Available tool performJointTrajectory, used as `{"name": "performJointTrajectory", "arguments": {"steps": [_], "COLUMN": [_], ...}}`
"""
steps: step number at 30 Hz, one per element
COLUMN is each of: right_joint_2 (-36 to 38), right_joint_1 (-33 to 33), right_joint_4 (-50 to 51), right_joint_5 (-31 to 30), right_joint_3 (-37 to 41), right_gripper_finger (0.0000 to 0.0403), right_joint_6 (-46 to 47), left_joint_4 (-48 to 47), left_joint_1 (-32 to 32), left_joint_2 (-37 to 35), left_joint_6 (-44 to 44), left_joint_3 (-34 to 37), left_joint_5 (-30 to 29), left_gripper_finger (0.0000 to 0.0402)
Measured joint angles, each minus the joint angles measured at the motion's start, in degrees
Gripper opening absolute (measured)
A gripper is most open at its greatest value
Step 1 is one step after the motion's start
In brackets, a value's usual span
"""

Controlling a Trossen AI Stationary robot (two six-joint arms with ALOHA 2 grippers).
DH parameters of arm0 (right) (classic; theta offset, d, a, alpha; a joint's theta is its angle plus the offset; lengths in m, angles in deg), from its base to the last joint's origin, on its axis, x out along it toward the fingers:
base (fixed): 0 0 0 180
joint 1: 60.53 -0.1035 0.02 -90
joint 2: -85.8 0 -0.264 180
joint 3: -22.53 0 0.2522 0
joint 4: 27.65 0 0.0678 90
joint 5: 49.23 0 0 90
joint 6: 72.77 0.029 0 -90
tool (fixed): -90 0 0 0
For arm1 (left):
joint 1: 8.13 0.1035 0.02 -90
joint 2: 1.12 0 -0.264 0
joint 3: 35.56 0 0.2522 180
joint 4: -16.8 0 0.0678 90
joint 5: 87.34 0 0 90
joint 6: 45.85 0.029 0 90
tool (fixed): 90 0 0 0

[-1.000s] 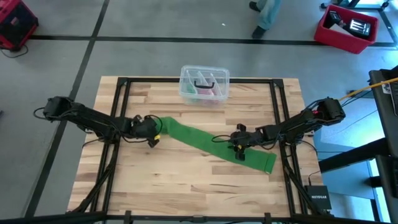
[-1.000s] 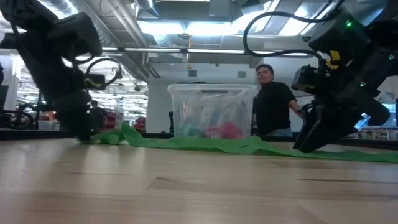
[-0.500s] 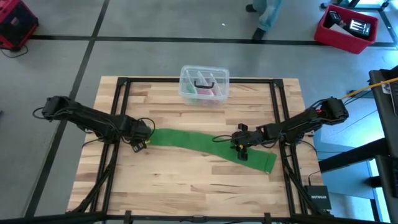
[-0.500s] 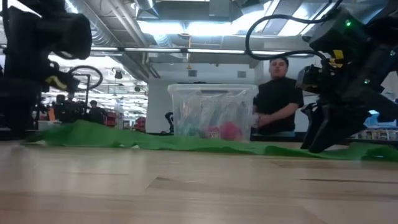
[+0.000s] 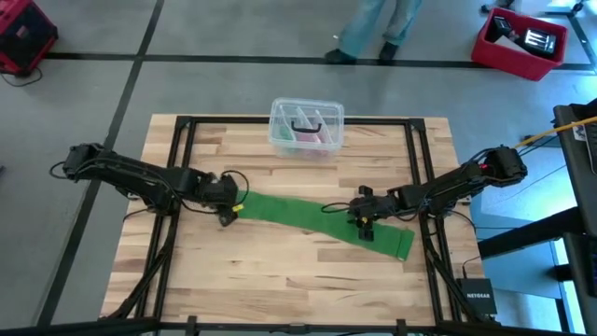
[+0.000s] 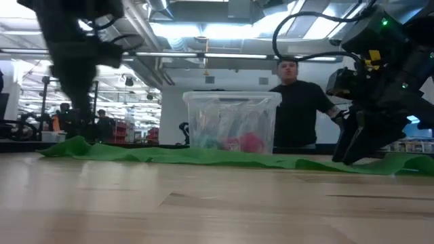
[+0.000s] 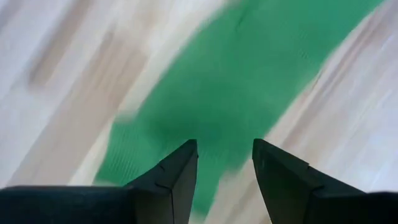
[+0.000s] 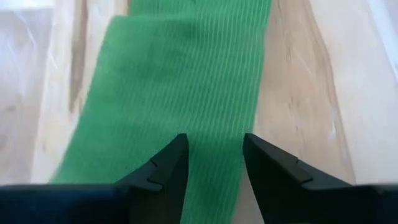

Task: Roll bandage
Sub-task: Roll the green bandage

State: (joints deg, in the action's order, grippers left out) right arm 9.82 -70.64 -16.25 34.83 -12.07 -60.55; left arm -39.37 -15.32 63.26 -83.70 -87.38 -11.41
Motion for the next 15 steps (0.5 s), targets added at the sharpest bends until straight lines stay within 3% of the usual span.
{"name": "performJointTrajectory", "arguments": {"steps": [3,15], "right_joint_2": [0.0,-0.1], "right_joint_1": [0.0,0.0], "right_joint_4": [-0.8,-1.2], "right_joint_5": [-0.2,-3.5], "right_joint_3": [0.0,0.0], "right_gripper_finger": [0.0159,0.0159], "right_joint_6": [0.3,0.7], "left_joint_4": [4.7,1.2], "left_joint_1": [0.0,0.1], "left_joint_2": [1.5,5.0], "left_joint_6": [1.3,0.3], "left_joint_3": [2.1,6.7], "left_joint_5": [-1.0,-2.9], "left_gripper_finger": [0.0148,0.0148]}}
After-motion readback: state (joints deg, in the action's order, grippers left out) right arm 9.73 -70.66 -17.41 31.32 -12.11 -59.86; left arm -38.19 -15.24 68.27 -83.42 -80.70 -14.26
